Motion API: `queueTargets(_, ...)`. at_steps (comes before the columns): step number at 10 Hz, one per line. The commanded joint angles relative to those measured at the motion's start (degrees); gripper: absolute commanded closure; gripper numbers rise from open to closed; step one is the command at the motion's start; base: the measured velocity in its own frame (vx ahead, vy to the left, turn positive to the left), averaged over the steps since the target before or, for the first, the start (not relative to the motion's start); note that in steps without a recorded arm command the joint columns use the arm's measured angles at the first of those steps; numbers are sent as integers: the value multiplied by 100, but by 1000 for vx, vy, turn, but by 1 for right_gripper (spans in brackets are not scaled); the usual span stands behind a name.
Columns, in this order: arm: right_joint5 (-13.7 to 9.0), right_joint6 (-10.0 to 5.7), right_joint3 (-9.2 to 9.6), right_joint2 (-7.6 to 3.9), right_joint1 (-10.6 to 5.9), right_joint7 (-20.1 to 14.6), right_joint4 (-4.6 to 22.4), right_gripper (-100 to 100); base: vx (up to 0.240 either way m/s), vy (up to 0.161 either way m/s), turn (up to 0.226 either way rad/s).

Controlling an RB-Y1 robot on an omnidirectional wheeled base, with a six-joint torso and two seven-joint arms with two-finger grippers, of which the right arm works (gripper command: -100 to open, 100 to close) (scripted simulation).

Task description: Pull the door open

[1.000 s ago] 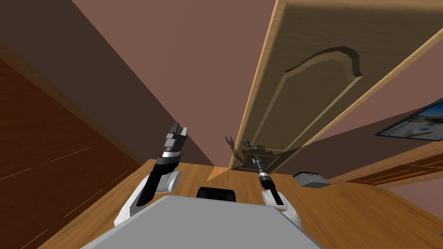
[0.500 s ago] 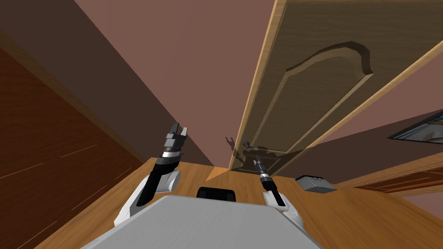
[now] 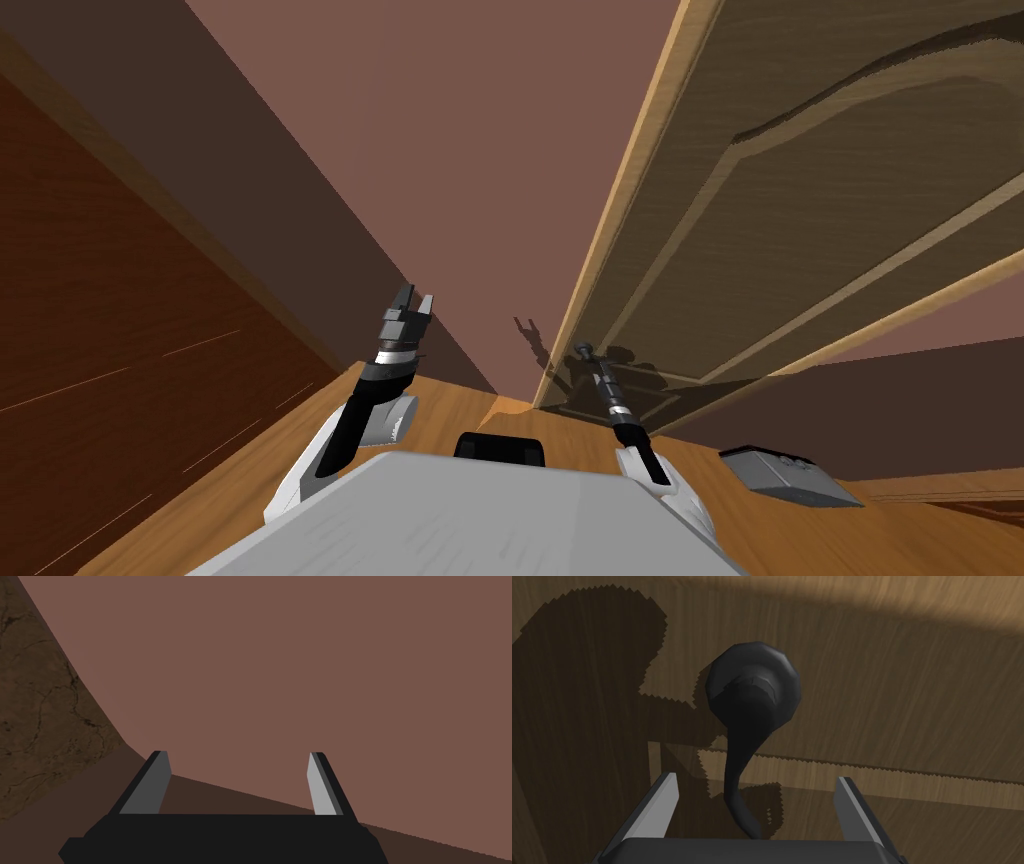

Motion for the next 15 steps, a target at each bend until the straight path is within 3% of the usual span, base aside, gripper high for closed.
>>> queueTargets(1, -38, -95, -85, -28, -33, -21, 181, -100, 147, -24, 141)
queueTargets(3, -76, -159, -170, -55, -46, -39, 312, -100, 170, -20, 120)
queueTargets(4, -66, -126, -146, -49, -35, -34, 251, -100, 86, -9, 17)
queueTargets(5, -66, -126, -146, -49, -35, -34, 251, 100, -15, 0, -13)
queueTargets(10, -66, -126, -146, -49, -35, -34, 251, 100, -15, 0, 0)
queueTargets(15, -3, -459, 95, -329, 246, -348, 220, 100, -172, -50, 127)
